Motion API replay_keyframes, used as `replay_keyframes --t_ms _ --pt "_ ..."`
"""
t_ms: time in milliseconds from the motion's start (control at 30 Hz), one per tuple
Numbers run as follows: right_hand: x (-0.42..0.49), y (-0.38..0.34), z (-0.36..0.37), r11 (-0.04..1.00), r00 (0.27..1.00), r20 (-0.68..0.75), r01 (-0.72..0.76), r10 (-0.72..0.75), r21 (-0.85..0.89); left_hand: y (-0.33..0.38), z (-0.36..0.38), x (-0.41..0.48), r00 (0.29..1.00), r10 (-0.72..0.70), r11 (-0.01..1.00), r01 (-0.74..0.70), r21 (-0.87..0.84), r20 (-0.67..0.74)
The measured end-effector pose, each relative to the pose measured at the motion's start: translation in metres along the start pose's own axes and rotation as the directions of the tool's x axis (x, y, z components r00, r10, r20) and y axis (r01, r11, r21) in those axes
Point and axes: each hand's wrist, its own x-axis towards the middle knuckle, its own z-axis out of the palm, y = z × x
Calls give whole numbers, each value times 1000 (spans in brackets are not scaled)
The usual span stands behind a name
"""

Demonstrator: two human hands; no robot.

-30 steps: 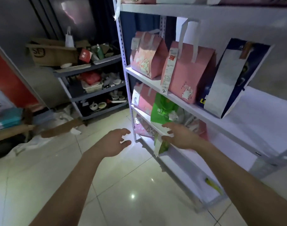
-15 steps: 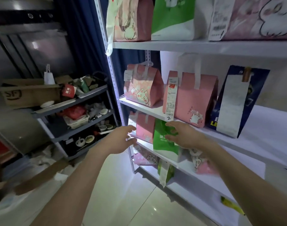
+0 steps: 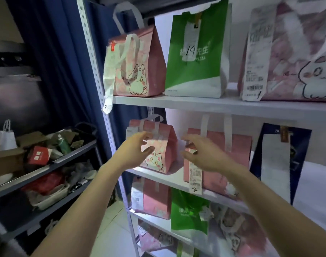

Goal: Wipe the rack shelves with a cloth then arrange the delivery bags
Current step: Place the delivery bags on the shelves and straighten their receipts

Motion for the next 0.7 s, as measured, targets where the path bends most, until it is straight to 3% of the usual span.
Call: replay_keyframes --t_ms 100,200,367,467,600,700 --pt "21 -8 -35 1000 986 -168 -26 25 0 12 -12 49 979 113 992 -120 -32 -170" --pt "40 -16 -61 998 925 -375 -52 65 44 26 -22 89 930 175 962 -231 -143 -324" --pt "62 -28 -93 995 644 -765 -67 -9 -68 43 -38 141 840 287 895 -407 -185 -461" --pt "78 -28 -106 978 560 -828 -186 28 -93 51 -45 169 814 322 884 -441 -154 -483" --pt "101 -30 -110 915 586 -789 -397 187 -78 67 -45 202 905 265 880 -368 -299 -333" --pt "116 -28 -114 877 584 -701 -465 408 122 73 -38 221 955 219 818 -292 -496 -200"
